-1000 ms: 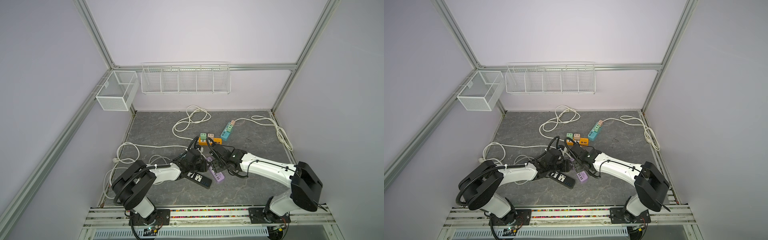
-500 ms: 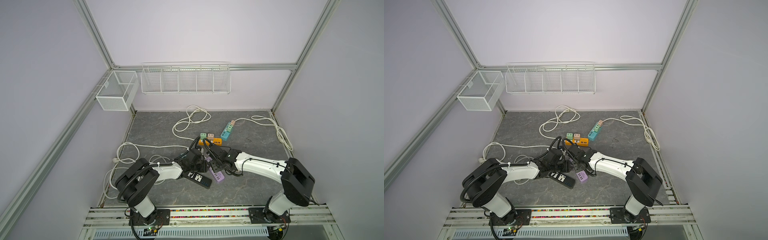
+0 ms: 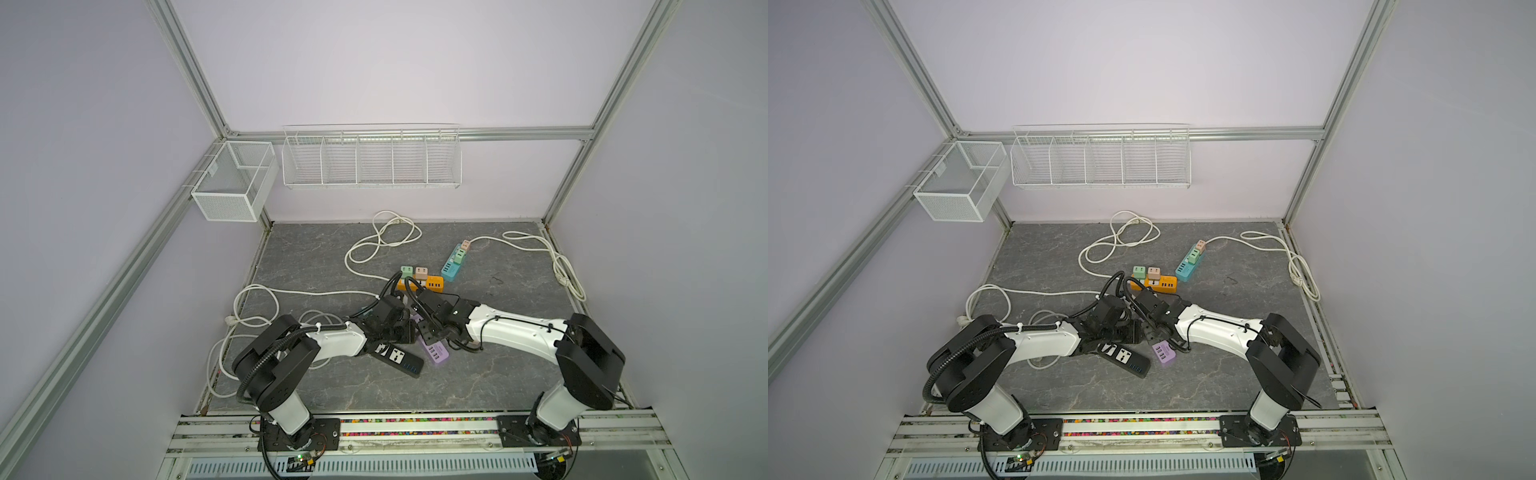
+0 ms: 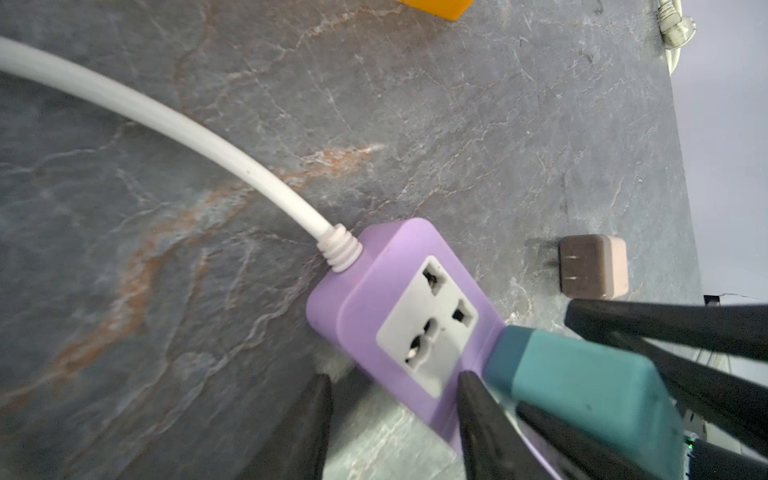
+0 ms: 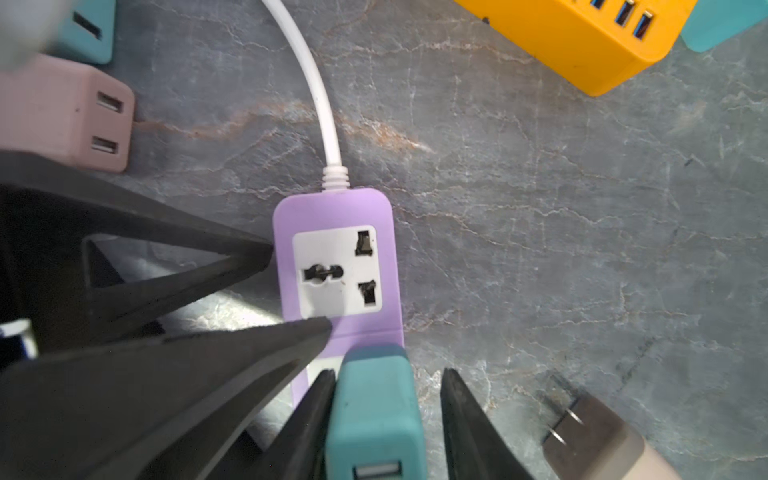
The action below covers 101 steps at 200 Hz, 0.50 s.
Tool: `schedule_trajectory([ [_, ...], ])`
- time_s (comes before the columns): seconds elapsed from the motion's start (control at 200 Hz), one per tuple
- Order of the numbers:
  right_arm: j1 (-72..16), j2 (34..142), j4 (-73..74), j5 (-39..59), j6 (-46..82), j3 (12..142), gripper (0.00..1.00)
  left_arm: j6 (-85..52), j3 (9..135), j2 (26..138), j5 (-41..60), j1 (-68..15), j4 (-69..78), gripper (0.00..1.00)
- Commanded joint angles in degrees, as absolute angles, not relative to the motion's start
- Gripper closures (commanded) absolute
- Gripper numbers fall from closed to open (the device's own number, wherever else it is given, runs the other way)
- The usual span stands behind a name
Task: Pull the plug off the socket
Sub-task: 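Close the right gripper on the mint plug while the left holds the purple strip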
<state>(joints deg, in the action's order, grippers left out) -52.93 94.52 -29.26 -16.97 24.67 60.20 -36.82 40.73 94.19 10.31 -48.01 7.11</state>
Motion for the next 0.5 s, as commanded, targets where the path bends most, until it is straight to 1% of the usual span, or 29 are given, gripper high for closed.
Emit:
schedule_trajectory([
  [0.0, -53.1, 95.8, -28.8, -17.0, 25.6, 58.7, 0.57, -36.9, 41.9, 95.7, 9.0, -47.9, 5.0, 0.50],
  [0.1, -53.1, 95.9, -28.4, -17.0, 25.7, 58.1, 0.58, -36.9, 41.7, 95.7, 9.2, -47.9, 5.2, 0.50],
  [0.21, -53.1, 95.6, -28.3, -17.1, 25.7, 58.0, 0.63, -37.0, 41.7, 95.7, 9.2, -47.9, 5.3, 0.51],
  [0.31, -53.1, 95.6, -28.4, -17.0, 25.2, 57.9, 0.64, -37.2, 41.7, 95.8, 9.5, -47.9, 5.4, 0.51],
  [0.41, -53.1, 95.4, -28.6, -17.4, 25.1, 57.8, 0.69, -37.2, 41.7, 95.9, 9.4, -47.9, 5.3, 0.51],
  [0.5, -53.1, 94.9, -28.5, -17.6, 24.5, 57.7, 0.70, -37.4, 41.8, 96.0, 9.1, -47.8, 5.0, 0.51],
])
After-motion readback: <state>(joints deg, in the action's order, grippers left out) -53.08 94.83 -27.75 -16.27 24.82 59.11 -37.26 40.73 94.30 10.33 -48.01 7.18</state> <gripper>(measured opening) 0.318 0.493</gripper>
